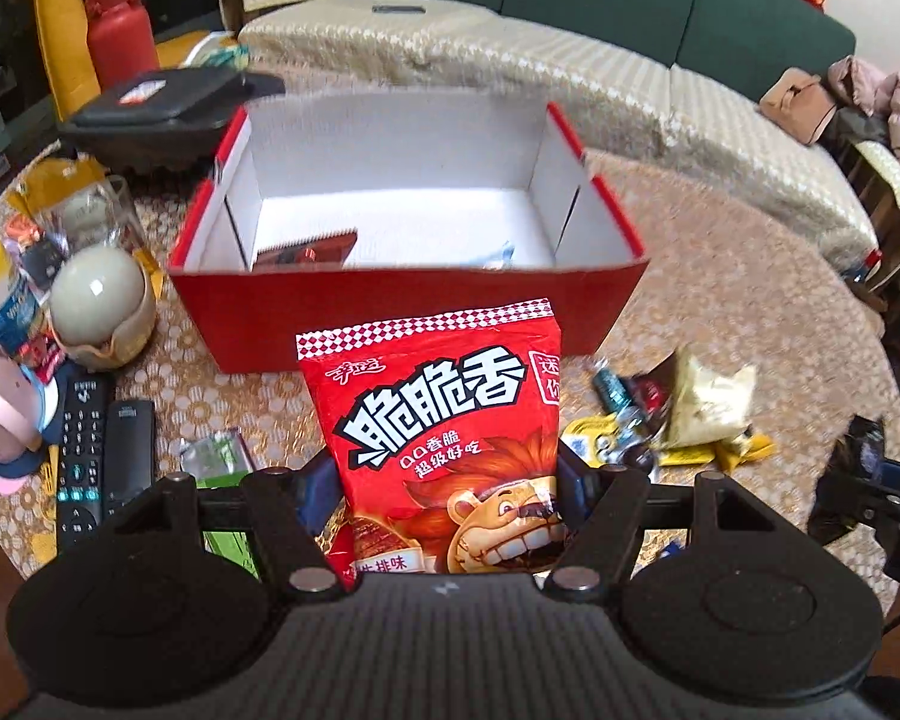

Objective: Organize snacks
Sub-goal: 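Carry the chip bag and black packet into the box and release both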

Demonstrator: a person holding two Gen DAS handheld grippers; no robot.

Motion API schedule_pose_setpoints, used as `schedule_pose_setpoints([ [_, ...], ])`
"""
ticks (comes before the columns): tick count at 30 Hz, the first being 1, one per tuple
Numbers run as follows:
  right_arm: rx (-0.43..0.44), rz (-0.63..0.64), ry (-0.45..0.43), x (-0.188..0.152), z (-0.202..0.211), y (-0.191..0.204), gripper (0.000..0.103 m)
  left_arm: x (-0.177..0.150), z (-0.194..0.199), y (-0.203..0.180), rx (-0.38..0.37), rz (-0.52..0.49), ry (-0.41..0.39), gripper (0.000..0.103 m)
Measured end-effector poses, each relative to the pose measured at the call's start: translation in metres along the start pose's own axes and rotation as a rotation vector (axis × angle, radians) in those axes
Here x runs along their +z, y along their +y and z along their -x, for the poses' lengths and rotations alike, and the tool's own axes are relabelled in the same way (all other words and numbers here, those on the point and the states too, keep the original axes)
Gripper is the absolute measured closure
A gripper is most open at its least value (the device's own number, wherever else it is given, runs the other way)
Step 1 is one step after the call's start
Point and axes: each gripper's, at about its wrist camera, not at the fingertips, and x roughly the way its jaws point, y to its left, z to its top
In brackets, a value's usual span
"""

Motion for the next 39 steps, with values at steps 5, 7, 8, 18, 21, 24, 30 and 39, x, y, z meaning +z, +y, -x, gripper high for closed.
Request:
schedule_pose_setpoints([
  [5,0.027,0.036,-0.044,0.023,0.007,0.015,0.069,0.014,0.014,-0.005,-0.008,-0.008,-0.047,0.034],
  [7,0.033,0.049,-0.057,0.034,0.007,0.021,0.069,0.020,0.018,-0.006,-0.011,-0.015,-0.062,0.034],
  [8,0.033,0.054,-0.062,0.038,0.007,0.023,0.069,0.024,0.019,-0.006,-0.011,-0.017,-0.068,0.034],
  [18,0.044,0.105,-0.091,0.090,-0.017,0.046,0.069,0.062,0.017,-0.001,0.021,-0.035,-0.126,0.034],
  [21,0.050,0.120,-0.079,0.104,-0.030,0.050,0.069,0.077,0.011,0.005,0.033,-0.035,-0.133,0.034],
  [24,0.053,0.138,-0.075,0.118,-0.043,0.056,0.069,0.091,0.002,0.011,0.052,-0.044,-0.132,0.034],
  [30,0.056,0.168,-0.052,0.137,-0.074,0.066,0.069,0.109,-0.023,0.024,0.091,-0.051,-0.108,0.034],
  [39,0.072,0.237,0.019,0.153,-0.123,0.082,0.069,0.126,-0.066,0.042,0.131,-0.065,-0.059,0.034],
])
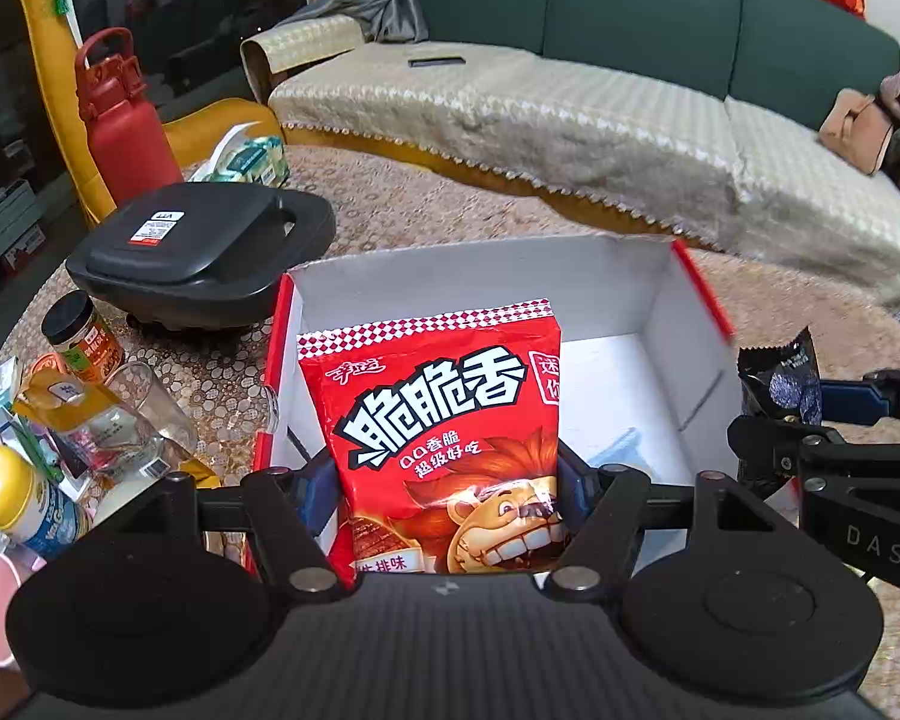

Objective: Organize snacks
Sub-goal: 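Carry the chip bag and black packet into the box and release both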

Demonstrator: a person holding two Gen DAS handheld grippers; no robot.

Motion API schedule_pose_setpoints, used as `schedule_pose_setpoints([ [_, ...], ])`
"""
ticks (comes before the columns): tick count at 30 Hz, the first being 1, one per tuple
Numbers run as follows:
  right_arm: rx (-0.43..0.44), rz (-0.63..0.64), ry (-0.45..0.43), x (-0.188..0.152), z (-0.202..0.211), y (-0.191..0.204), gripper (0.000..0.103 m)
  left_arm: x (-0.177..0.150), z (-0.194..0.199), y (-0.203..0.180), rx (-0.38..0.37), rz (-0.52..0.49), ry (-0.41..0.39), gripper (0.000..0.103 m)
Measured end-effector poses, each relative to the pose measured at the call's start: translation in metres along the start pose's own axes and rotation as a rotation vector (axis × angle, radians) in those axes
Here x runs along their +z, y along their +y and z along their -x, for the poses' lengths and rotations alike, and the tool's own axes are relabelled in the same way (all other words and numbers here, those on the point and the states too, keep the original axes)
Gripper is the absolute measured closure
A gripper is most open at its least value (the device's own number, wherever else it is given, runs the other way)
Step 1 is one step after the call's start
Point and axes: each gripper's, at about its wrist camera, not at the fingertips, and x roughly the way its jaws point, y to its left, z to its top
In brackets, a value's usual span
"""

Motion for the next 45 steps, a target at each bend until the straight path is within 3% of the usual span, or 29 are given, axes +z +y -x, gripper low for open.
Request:
schedule_pose_setpoints([
  [12,0.031,0.086,0.086,-0.002,-0.055,0.020,0.069,-0.011,-0.047,-0.004,0.011,-0.068,0.063,0.034],
  [21,0.038,0.129,0.125,-0.011,-0.070,0.027,0.069,-0.020,-0.064,-0.006,0.018,-0.094,0.104,0.034],
  [30,0.038,0.117,0.115,-0.012,-0.063,0.024,0.068,-0.026,-0.061,-0.007,0.021,-0.094,0.100,0.032],
  [45,0.065,0.041,0.028,-0.012,0.002,0.011,0.061,-0.021,-0.001,-0.005,-0.041,-0.040,-0.009,0.021],
])
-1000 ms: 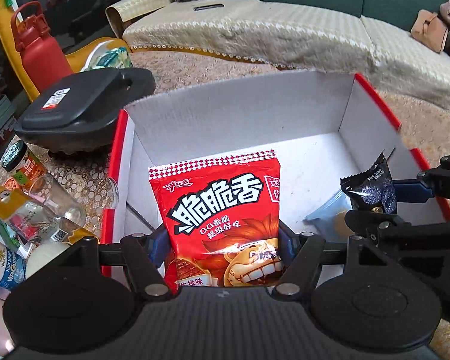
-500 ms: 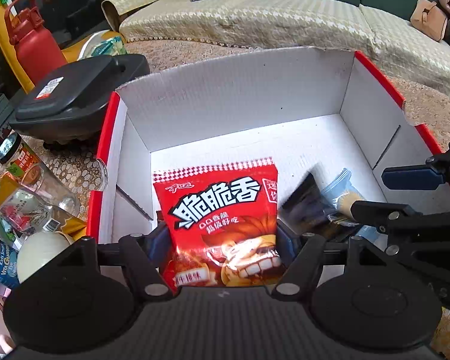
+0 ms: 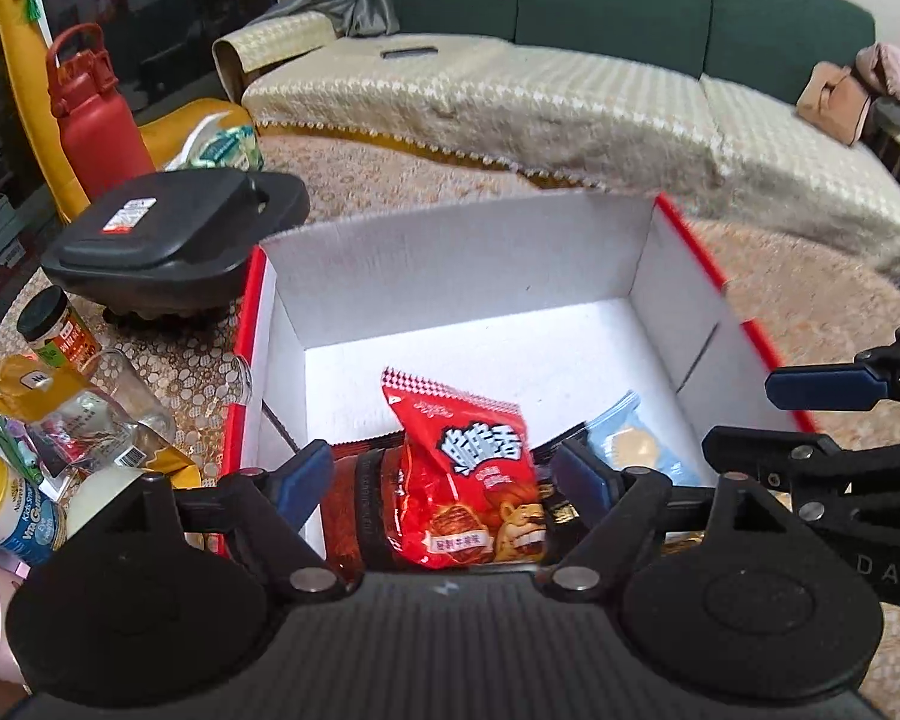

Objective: Organize snacks
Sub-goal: 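Carry the chip bag and black packet into the box and release both, then move both tools back to the remaining snacks on the table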

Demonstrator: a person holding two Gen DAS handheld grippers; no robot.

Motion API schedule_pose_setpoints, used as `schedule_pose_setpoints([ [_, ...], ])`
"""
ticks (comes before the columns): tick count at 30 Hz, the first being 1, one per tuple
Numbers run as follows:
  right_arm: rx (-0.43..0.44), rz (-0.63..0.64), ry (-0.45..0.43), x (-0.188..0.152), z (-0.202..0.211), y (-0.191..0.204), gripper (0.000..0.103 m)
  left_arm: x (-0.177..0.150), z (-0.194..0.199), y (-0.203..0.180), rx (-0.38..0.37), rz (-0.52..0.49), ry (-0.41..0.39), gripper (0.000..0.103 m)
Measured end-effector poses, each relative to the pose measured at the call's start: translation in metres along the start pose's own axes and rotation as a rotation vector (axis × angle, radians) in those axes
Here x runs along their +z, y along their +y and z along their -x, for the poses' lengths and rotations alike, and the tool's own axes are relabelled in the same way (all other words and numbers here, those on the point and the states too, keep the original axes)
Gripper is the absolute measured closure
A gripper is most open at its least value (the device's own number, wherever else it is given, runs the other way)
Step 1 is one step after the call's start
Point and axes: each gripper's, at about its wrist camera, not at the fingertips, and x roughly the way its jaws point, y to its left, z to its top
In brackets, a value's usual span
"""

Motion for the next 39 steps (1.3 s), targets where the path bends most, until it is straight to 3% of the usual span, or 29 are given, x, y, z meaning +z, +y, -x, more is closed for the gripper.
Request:
schedule_pose_setpoints([
  [4,0.007,-0.019,-0.032,-0.003,0.022,-0.001,0.055,-0.001,0.021,-0.004,-0.019,0.002,-0.027,0.020],
  [7,0.007,-0.027,-0.056,-0.007,0.036,-0.003,0.044,-0.004,0.038,-0.008,-0.041,-0.005,-0.049,0.019],
  [18,0.022,-0.088,-0.095,-0.037,0.091,-0.016,0.042,-0.024,0.088,-0.029,-0.119,0.007,-0.118,0.015],
  [19,0.020,-0.094,-0.098,-0.041,0.096,-0.018,0.039,-0.027,0.091,-0.031,-0.126,0.006,-0.125,0.013],
  [20,0.017,-0.099,-0.103,-0.046,0.101,-0.019,0.023,-0.031,0.094,-0.033,-0.132,0.007,-0.130,0.012],
  [21,0.018,-0.104,-0.114,-0.052,0.107,-0.020,0.015,-0.034,0.096,-0.035,-0.142,0.010,-0.132,0.010],
  [28,0.000,-0.119,-0.117,-0.088,0.130,-0.028,0.013,-0.058,0.110,-0.054,-0.224,0.010,-0.147,0.003],
  [32,-0.033,-0.145,-0.107,-0.108,0.132,-0.036,0.006,-0.072,0.112,-0.068,-0.242,-0.012,-0.149,0.001],
  [33,-0.046,-0.150,-0.101,-0.114,0.132,-0.038,0.000,-0.076,0.111,-0.071,-0.242,-0.017,-0.148,0.000],
  [39,-0.073,-0.185,-0.056,-0.147,0.124,-0.053,0.000,-0.099,0.094,-0.091,-0.264,-0.060,-0.086,0.000],
])
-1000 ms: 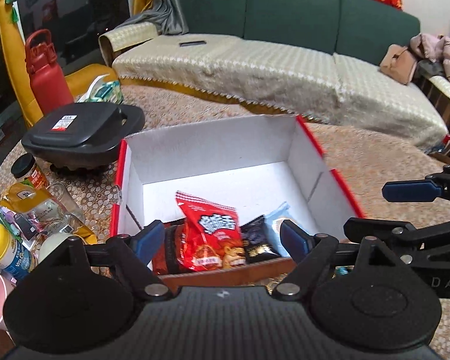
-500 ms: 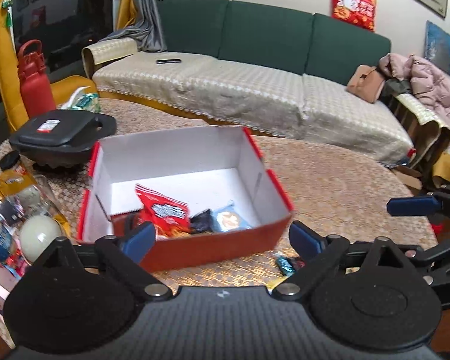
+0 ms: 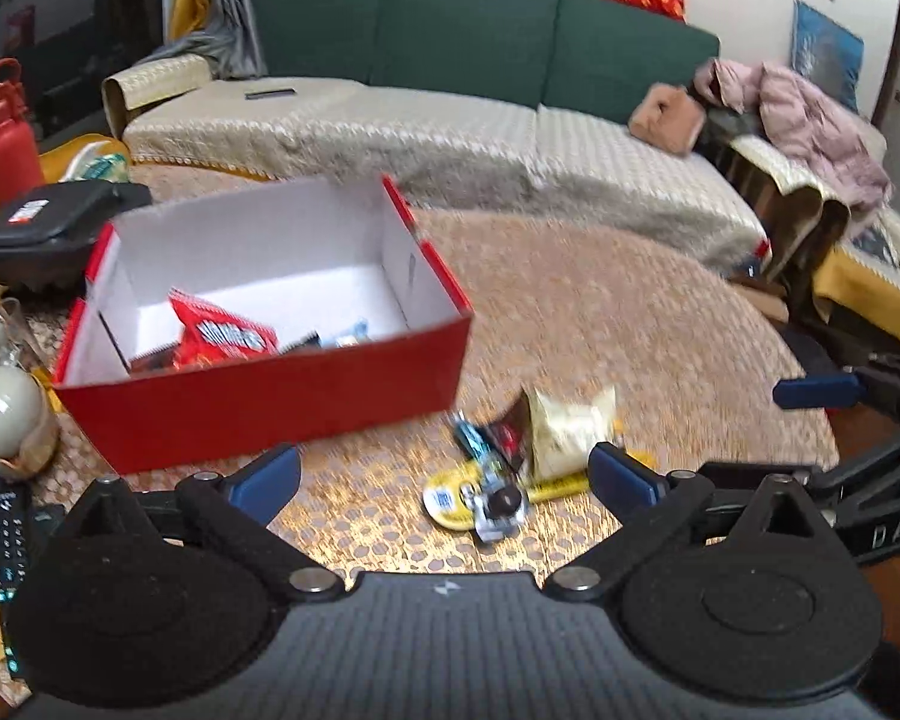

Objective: Organize snacks
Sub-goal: 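Move both tools back to the remaining snacks on the table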

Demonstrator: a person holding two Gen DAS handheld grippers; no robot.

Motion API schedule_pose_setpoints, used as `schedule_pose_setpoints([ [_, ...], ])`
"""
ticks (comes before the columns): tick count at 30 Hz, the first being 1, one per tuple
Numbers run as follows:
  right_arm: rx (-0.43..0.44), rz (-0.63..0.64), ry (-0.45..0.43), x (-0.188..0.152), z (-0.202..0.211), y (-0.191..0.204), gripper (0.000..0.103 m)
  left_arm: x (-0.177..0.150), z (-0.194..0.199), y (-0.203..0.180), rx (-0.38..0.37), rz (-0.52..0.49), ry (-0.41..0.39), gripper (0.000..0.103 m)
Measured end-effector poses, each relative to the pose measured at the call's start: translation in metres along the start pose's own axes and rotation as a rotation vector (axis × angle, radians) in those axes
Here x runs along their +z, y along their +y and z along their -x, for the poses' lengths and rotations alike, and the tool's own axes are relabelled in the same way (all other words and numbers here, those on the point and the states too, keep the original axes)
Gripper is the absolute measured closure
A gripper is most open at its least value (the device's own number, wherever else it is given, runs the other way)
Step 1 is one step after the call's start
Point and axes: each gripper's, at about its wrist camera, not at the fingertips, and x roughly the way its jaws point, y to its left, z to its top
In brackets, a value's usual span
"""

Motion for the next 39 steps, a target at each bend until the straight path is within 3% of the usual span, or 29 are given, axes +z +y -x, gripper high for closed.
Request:
schedule_pose_setpoints([
  [15,-0.044,0.018,0.072,-0.031,-0.047,-0.032,0.005,-0.031,-0.055,-0.020,-0.005,-0.102,0.120,0.000],
  [30,-0.037,-0.001,0.137,-0.037,-0.101,-0.047,0.018,-0.029,-0.106,-0.026,0.001,-0.134,0.176,0.002],
  [32,-0.032,0.001,0.145,-0.037,-0.107,-0.046,0.019,-0.028,-0.110,-0.027,-0.001,-0.138,0.180,0.009],
  [34,-0.024,0.008,0.154,-0.035,-0.112,-0.045,0.021,-0.027,-0.116,-0.028,-0.003,-0.141,0.193,0.024],
  [39,-0.023,0.042,0.165,-0.033,-0.124,-0.039,0.029,-0.026,-0.127,-0.032,-0.025,-0.150,0.213,0.032],
])
